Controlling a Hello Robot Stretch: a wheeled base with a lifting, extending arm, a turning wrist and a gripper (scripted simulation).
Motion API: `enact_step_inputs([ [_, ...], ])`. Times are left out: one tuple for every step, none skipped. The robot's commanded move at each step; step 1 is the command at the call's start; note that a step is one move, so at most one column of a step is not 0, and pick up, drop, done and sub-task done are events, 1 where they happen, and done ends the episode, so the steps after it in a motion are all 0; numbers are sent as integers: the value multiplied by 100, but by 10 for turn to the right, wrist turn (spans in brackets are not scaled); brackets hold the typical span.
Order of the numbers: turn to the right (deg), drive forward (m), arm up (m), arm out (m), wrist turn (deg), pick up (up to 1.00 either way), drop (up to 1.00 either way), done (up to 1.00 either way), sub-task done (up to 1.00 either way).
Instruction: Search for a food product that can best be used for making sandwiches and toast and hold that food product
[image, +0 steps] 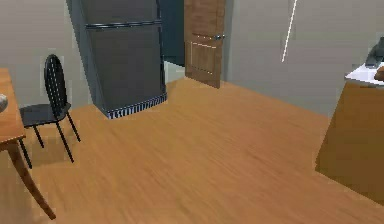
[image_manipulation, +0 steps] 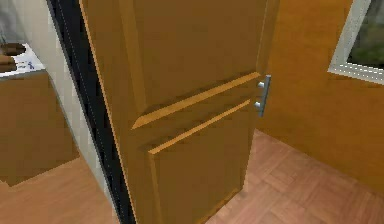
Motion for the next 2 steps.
enact_step_inputs([
  [30, 0, 0, 0, 0, 0, 0, 0, 0],
  [0, 45, 0, 0, 0, 0, 0, 0, 0],
])
